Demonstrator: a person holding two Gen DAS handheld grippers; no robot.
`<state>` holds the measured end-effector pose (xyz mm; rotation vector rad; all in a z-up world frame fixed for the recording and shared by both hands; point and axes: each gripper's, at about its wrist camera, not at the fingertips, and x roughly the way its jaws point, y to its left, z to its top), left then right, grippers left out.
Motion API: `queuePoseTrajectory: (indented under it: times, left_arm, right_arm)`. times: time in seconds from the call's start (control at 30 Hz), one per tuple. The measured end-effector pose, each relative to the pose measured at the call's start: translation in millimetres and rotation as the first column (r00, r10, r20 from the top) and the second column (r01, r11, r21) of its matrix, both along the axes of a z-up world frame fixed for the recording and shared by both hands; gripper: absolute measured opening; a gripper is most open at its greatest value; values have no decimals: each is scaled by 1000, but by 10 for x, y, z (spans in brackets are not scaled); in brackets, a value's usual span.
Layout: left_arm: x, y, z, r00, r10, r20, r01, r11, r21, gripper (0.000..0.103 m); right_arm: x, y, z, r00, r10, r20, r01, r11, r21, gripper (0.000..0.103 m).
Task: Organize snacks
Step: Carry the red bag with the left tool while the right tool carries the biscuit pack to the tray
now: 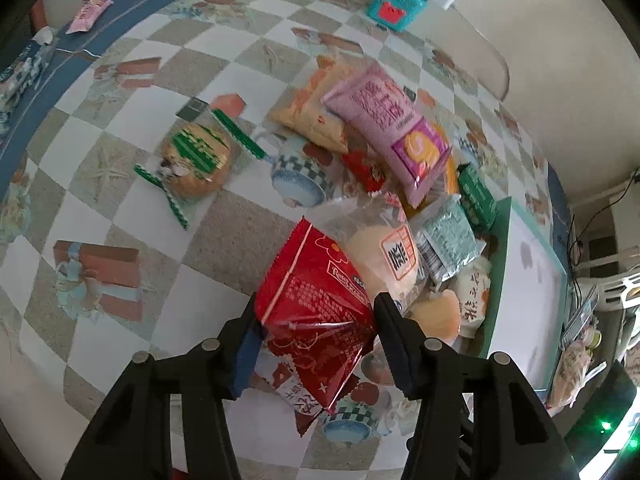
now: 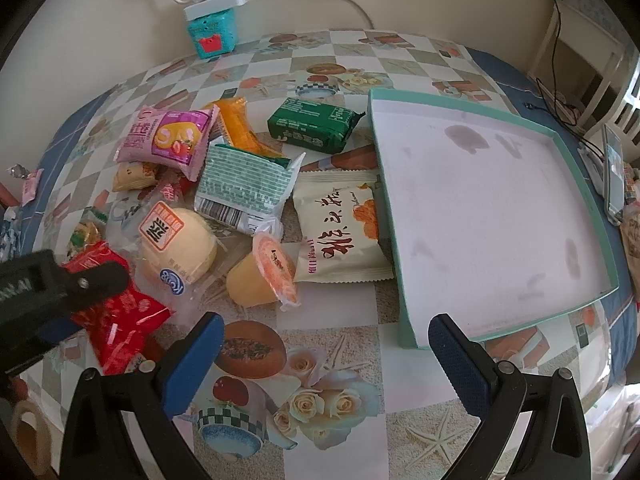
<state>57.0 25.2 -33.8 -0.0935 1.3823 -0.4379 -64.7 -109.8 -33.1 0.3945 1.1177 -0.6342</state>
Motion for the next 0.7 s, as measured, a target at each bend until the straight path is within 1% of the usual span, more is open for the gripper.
queuePoseTrajectory:
  times: [0.17, 0.3, 0.4, 0.47, 0.6, 0.7]
  left_arm:
    - [1, 178, 74, 999, 36, 9, -36, 999, 15, 56]
    - [33, 400, 99, 995, 101, 11, -101, 995, 25, 56]
    - [89, 631, 155, 982, 180, 52, -183, 981, 57, 56]
    - [116, 795, 181, 972, 223, 68, -227, 972, 58, 56]
    - [184, 1062, 136, 956, 287, 56, -290, 956, 53, 56]
    - [251, 1195, 49, 946, 323, 22, -324, 945, 47, 56]
  right_arm:
    - [28, 61, 15, 999, 34, 9, -34, 999, 1, 103]
    - [70, 161, 25, 996, 81, 38, -82, 996, 35, 103]
    - [113, 247, 14, 991, 123, 49, -126, 990, 60, 103]
    - [145, 300, -2, 987, 148, 54, -152, 985, 77, 103]
    - [210, 438, -17, 976, 205, 70, -211, 972, 98, 103]
    - [268, 607, -21, 960, 271, 73, -277, 957, 89, 103]
